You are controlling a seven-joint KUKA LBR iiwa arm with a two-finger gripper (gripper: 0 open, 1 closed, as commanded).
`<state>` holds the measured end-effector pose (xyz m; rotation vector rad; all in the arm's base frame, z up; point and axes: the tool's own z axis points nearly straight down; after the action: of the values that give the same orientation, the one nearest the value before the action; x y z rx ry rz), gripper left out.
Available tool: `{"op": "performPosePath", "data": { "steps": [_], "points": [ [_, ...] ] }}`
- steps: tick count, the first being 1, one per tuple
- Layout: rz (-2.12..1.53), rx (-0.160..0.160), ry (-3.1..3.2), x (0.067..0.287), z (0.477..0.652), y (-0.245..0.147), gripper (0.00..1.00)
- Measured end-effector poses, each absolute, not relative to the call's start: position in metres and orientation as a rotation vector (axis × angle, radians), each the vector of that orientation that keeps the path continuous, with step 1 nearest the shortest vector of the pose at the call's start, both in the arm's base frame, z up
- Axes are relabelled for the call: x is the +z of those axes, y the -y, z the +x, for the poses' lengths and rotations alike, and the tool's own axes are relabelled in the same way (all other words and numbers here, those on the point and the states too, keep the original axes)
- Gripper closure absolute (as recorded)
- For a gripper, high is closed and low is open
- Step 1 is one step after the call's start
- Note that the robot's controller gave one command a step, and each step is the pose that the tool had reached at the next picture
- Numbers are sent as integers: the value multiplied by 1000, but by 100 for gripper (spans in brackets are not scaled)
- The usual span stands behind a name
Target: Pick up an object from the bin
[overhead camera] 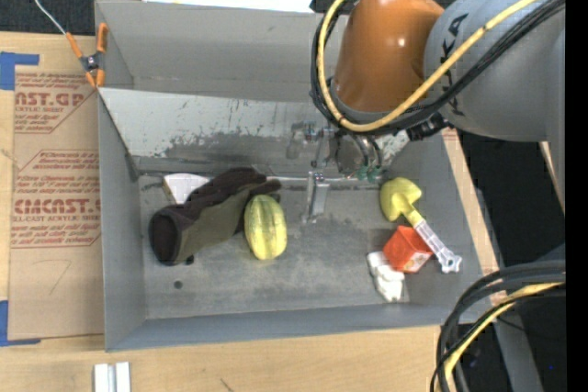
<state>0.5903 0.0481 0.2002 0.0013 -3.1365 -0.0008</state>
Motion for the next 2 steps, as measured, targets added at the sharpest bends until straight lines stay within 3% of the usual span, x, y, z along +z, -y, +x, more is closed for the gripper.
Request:
{"op": "performPosePath", "data": {
  "steps": [1, 2],
  "points": [
    [0, -2, 3144, 205, 592, -48, 0],
    [705, -1, 3065, 111, 594, -56, 0]
  ]
}}
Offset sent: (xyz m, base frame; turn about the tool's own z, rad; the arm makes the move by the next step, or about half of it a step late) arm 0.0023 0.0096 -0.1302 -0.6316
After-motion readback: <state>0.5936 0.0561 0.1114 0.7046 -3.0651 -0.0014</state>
